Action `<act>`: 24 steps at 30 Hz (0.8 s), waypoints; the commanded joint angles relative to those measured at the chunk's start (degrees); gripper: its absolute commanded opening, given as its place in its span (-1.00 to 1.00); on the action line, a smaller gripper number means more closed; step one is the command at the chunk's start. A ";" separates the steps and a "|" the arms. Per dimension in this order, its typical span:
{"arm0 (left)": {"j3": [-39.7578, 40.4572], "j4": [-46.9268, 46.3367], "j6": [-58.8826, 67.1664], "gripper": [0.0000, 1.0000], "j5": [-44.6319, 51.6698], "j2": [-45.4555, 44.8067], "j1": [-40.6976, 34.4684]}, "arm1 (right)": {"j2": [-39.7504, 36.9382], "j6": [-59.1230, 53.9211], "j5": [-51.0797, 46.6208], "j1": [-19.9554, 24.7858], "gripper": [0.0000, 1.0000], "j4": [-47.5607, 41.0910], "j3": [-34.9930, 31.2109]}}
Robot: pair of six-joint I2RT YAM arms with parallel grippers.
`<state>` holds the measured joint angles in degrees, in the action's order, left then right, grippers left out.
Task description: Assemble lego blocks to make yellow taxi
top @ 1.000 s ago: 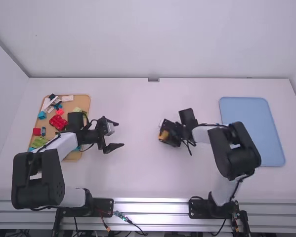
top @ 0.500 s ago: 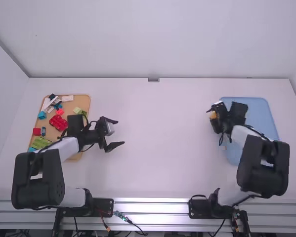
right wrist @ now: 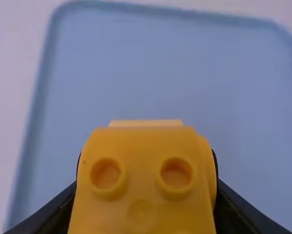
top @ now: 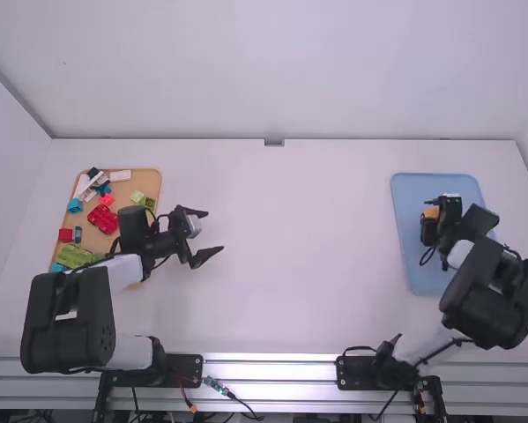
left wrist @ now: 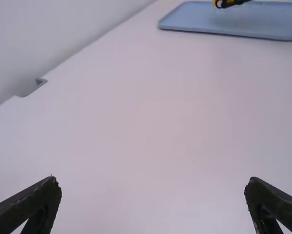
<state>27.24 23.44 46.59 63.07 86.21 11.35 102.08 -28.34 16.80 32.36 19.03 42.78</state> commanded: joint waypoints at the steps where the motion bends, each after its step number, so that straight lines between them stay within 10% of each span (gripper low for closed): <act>1: -1.07 0.36 -2.43 0.98 1.88 -0.84 -0.09 | 3.71 2.58 1.22 0.70 -0.19 -0.55 2.29; 3: -1.51 0.71 -2.23 0.98 1.88 -0.84 -0.11 | 6.55 4.63 1.22 1.16 -0.03 -0.92 3.93; 4: -1.51 0.62 -2.25 0.98 1.88 -0.84 -0.09 | 7.36 4.55 1.22 1.11 0.89 -1.62 4.63; 5: -1.51 0.60 -2.25 0.98 1.88 -0.84 -0.09 | 7.77 4.50 1.20 0.96 0.45 -2.54 5.16; 7: -1.49 0.56 -2.25 0.98 1.88 -0.84 -0.11 | 7.93 4.55 0.70 0.46 0.98 -5.95 6.67; 24: -1.38 9.48 -27.67 0.98 -8.55 -1.41 -2.34 | -9.67 15.69 -21.11 -11.61 0.98 -38.49 18.99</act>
<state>26.33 32.51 25.41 56.71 86.21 10.11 94.76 -16.53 0.49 22.26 -18.31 59.81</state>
